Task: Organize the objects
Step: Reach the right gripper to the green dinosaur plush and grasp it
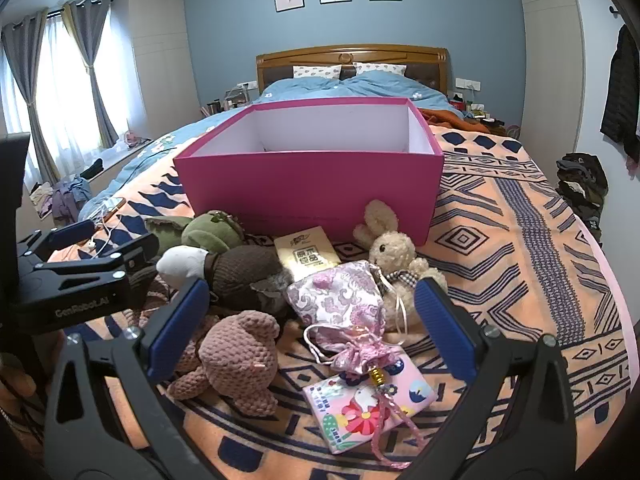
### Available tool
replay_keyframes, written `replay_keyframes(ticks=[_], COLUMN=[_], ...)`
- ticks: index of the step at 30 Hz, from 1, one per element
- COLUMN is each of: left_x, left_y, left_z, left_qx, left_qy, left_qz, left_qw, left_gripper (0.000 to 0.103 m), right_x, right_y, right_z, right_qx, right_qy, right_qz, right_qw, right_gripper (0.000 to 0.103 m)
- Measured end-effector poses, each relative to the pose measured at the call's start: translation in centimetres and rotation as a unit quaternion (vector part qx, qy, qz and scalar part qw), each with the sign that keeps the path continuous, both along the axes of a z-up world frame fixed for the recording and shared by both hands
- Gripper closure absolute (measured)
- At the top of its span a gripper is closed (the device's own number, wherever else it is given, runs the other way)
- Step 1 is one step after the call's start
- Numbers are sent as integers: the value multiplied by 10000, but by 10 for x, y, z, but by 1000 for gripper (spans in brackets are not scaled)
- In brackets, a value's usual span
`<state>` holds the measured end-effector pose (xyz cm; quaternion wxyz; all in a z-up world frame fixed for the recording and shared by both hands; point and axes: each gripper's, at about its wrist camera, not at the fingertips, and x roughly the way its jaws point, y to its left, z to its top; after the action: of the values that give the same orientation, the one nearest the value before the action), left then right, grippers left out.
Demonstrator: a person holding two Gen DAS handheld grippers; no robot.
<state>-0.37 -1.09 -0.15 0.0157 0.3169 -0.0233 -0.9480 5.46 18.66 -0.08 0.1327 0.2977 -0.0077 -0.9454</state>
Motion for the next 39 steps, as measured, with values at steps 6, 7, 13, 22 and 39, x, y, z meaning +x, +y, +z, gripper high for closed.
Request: replay_keyframes(ticks=[6,7,13,22,39], left_x=[-1,-2,-11,-40,-110], left_y=[-2,-3,-21,-62,-56], left_z=[-3,-3,-8,-17,-37], left_qx=[33,48,300,783,888], left_qy=[-41,-54,-278,-745,-1779], left_qz=[-16,-24,-149,-473,-1507], left_qw=[10000,10000,9991,9930,9684], left_gripper=[0,0,0,0,17], right_x=[0,0,-4,-40,-126], right_y=[-2,-3,-7,-20,-67], right_z=[1,1,2,-8,-17], right_qx=[-3,-3,28,-148,-609], right_qy=[3,5,-43,-644,-1707], right_qz=[104,124,337,970,1711], right_qw=[9999,9999,9994,9931,9684], right_gripper=[0,0,4,28,47])
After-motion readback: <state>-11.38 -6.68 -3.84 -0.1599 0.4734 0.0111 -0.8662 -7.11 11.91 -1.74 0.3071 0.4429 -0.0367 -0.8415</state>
